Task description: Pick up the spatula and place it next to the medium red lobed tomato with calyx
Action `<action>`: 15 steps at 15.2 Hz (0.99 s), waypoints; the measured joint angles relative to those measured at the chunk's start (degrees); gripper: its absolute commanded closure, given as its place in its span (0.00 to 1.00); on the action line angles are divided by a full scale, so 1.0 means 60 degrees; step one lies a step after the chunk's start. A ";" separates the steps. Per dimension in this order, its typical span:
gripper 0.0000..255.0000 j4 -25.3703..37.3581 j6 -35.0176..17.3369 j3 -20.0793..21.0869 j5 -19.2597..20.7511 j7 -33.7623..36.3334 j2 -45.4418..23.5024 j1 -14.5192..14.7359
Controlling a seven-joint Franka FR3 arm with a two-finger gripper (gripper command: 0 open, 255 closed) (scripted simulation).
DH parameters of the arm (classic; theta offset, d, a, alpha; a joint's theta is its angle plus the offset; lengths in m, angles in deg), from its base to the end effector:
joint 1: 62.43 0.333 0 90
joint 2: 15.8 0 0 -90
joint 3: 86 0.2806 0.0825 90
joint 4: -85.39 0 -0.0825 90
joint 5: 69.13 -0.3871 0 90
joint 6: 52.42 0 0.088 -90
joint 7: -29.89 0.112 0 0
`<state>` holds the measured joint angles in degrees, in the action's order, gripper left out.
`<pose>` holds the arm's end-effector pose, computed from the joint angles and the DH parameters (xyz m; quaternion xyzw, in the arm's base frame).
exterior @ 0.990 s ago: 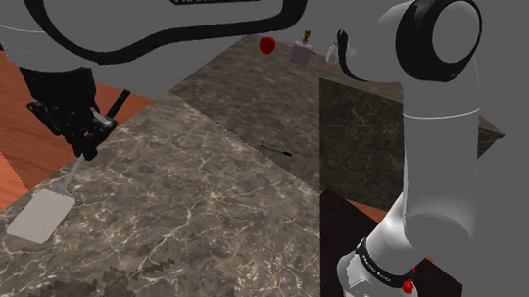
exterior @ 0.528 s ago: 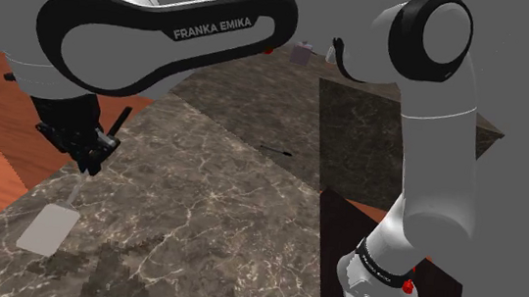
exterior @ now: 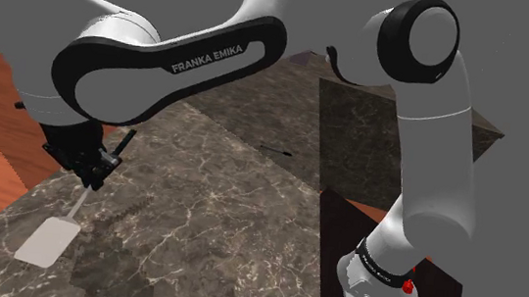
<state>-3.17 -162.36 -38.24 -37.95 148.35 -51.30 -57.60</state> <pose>0.4908 0.4535 0.3395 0.8675 -0.4962 0.0290 0.0164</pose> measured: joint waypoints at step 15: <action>0.00 -0.0274 -0.0431 -0.0137 0.0196 0.0138 -0.0214 0.0028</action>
<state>-4.81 -164.95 -39.07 -36.78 149.19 -52.59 -57.43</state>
